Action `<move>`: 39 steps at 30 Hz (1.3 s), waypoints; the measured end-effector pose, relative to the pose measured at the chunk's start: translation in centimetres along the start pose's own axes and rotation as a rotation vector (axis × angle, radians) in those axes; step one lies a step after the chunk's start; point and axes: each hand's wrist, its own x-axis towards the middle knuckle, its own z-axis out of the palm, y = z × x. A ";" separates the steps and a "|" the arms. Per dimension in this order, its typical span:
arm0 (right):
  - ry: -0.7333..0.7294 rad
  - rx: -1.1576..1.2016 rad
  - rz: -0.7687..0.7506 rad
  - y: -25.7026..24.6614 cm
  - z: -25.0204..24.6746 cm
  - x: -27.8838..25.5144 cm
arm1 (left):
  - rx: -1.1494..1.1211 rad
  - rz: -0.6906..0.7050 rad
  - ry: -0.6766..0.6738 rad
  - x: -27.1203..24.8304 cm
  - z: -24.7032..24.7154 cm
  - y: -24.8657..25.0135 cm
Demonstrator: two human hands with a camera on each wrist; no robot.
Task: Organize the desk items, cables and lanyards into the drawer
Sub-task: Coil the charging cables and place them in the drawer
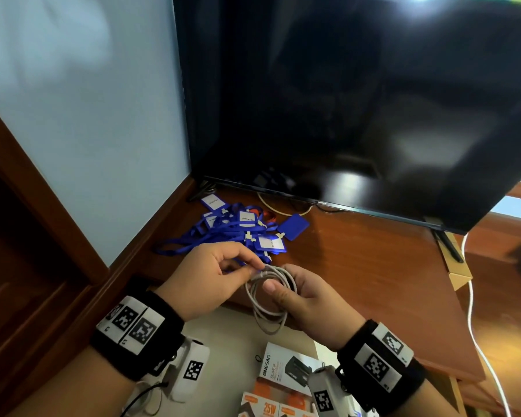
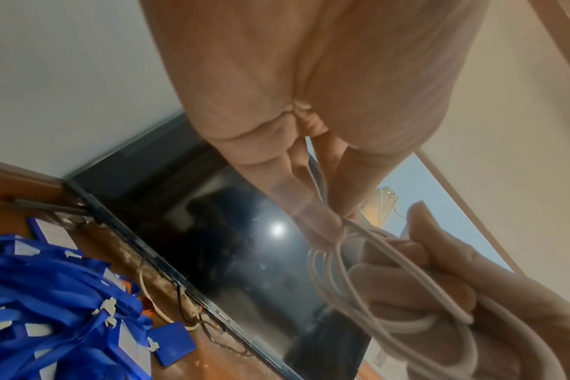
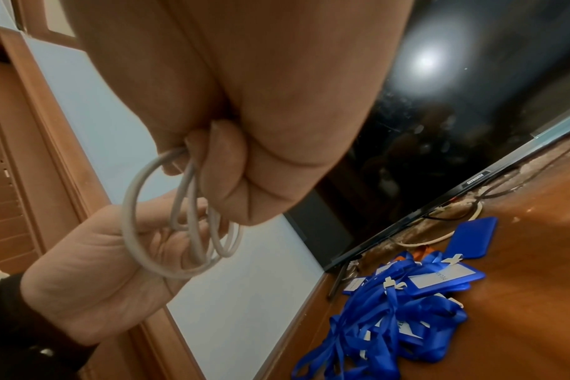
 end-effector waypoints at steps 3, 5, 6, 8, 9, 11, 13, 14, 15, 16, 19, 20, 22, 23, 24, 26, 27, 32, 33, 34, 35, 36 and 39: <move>0.012 0.069 0.012 0.0 0.0 0.0 | 0.039 0.083 -0.028 -0.2 0.1 0.3; 0.015 0.120 0.029 0.1 -0.1 0.1 | 0.131 0.159 -0.023 -0.2 0.3 0.2; 0.018 0.146 0.041 0.2 -0.1 0.1 | 0.181 0.189 -0.007 -0.1 0.5 0.1; 0.047 0.221 0.073 0.1 -0.1 0.0 | 0.244 0.239 0.028 0.1 0.7 0.1; 0.067 0.265 0.095 0.0 -0.1 -0.1 | 0.284 0.265 0.037 0.2 0.8 0.2; 0.103 0.334 0.135 0.1 -0.2 -0.2 | 0.413 0.335 0.047 0.3 0.9 0.5; 0.115 0.370 0.167 0.2 -0.4 -0.2 | 0.509 0.404 0.066 0.3 1.0 0.7; 0.119 0.389 0.182 0.3 -0.4 -0.2 | 0.519 0.427 0.077 0.3 1.0 0.7; 0.122 0.410 0.193 0.2 -0.4 -0.2 | 0.517 0.451 0.088 0.3 1.2 0.8; 0.123 0.426 0.199 0.1 -0.4 -0.1 | 0.514 0.472 0.099 0.2 1.4 0.8; 0.134 0.433 0.224 -0.4 0.0 -0.1 | 0.533 0.488 0.143 -0.1 2.3 0.3; 0.144 0.429 0.235 -0.4 0.2 -0.1 | 0.539 0.471 0.156 -0.3 2.6 0.1; 0.168 0.431 0.264 -0.5 0.5 -0.1 | 0.528 0.422 0.186 -0.7 3.3 -0.3; 0.179 0.435 0.280 -0.4 0.6 -0.1 | 0.510 0.399 0.209 -1.0 3.7 -0.4; 0.186 0.438 0.291 -0.3 0.7 -0.1 | 0.495 0.379 0.233 -1.2 4.0 -0.6; 0.186 0.423 0.299 0.0 0.9 -0.2 | 0.497 0.337 0.260 -1.6 4.4 -0.9; 0.181 0.406 0.296 0.2 0.9 -0.3 | 0.510 0.321 0.265 -1.8 4.6 -0.9; 0.197 0.334 0.265 0.2 1.4 -0.4 | 0.536 0.251 0.339 -1.7 5.1 -0.4; 0.203 0.328 0.261 0.2 1.4 -0.4 | 0.531 0.239 0.357 -1.6 5.2 -0.1; 0.205 0.327 0.253 0.1 1.5 -0.5 | 0.531 0.233 0.374 -1.5 5.2 0.1; 0.204 0.332 0.240 0.2 1.5 -0.4 | 0.534 0.229 0.390 -1.4 5.2 0.3; 0.201 0.340 0.229 0.2 1.5 -0.4 | 0.536 0.221 0.408 -1.2 5.3 0.5; 0.190 0.343 0.182 0.0 1.6 -0.5 | 0.536 0.166 0.459 -1.0 5.4 0.9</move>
